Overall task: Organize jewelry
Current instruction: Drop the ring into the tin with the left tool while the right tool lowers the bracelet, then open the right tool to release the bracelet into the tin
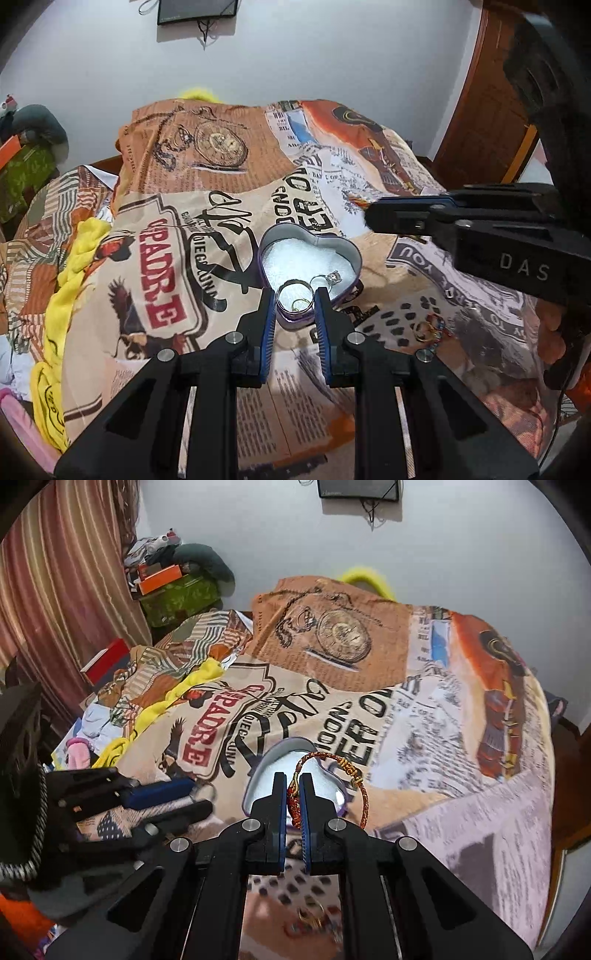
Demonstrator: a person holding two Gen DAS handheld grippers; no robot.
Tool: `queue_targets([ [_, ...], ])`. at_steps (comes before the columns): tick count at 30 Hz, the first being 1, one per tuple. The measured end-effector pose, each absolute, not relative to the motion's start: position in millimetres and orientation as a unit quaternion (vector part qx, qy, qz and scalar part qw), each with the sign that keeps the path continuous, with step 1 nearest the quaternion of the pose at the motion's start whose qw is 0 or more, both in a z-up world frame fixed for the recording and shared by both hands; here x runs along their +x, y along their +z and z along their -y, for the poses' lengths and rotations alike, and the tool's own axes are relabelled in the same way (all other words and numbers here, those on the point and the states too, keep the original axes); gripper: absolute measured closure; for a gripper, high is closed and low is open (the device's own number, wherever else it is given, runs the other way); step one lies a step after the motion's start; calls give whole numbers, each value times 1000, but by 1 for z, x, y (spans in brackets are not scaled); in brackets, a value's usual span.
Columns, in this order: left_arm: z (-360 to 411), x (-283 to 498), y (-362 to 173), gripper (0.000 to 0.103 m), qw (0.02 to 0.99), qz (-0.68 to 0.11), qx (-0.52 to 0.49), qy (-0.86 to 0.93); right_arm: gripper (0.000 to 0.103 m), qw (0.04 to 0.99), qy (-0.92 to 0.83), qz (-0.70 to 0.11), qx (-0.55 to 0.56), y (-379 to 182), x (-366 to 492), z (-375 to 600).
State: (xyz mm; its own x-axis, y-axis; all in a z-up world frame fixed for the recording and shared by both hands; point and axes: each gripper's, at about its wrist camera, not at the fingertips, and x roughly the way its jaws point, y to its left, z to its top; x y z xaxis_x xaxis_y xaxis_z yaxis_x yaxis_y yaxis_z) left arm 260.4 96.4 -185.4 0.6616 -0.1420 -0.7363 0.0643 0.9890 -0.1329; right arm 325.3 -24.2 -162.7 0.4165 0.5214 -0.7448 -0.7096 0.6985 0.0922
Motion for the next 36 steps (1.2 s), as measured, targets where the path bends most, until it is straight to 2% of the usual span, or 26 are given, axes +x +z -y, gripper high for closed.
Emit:
queue_targets([
  [24,-95,305,-220,83,892,-443,-49,-80,96,756,394,-518,-72,-210,374,-10],
  [27,-94,305,-219,83,892,-442,-46,-80,93,750,390,-530,-63,-211,375,-7],
  [31,-92,302,-214,83,892,-443,-42,-80,77,755,386,-528,-61,-206,373,-1],
  [36,-90,292,-202,83,897,-435,-33,-73,75,781,376,-492,-83,-187,361,9],
])
